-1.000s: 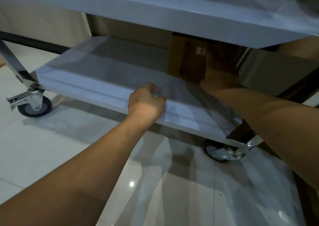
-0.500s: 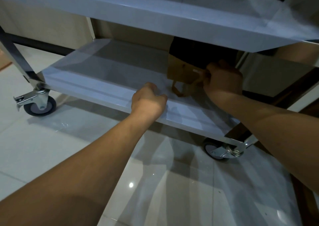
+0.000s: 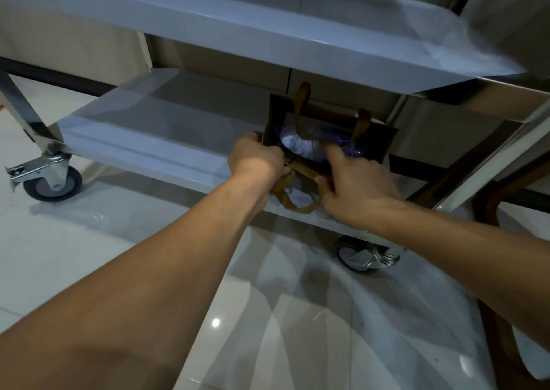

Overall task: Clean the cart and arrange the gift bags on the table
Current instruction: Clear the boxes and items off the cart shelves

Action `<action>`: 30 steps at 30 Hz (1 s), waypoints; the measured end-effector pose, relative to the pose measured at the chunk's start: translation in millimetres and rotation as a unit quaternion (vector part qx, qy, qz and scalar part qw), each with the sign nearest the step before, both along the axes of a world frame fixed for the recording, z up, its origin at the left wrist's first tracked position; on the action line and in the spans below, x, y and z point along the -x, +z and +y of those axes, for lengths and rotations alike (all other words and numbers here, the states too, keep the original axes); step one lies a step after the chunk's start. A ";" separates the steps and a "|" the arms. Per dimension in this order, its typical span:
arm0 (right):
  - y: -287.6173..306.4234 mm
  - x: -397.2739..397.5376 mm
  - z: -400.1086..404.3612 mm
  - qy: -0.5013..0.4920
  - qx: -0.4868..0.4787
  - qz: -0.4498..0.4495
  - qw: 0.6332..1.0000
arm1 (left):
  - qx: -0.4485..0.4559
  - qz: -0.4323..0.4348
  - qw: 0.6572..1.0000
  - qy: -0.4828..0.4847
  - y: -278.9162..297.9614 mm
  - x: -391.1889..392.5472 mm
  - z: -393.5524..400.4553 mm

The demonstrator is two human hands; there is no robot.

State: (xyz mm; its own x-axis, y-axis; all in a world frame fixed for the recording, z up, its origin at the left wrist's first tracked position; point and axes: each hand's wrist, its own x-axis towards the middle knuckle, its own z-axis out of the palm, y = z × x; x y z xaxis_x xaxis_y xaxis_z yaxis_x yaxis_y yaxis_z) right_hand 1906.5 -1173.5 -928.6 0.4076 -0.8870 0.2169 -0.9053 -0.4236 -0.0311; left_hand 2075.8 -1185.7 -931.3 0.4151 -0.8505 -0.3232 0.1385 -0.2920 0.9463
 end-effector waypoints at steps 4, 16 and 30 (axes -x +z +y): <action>10.0 -6.7 -0.6 -0.055 -0.036 -0.131 0.989 | -0.007 -0.001 1.000 0.015 -4.0 -1.1 3.1; 23.8 -5.3 -17.9 -0.113 -0.099 -0.029 0.988 | 0.001 -0.012 1.000 0.013 -5.6 8.6 11.5; 14.7 -36.0 65.5 0.031 -0.107 -0.013 0.994 | -0.046 0.111 0.992 -0.030 -9.2 13.1 69.9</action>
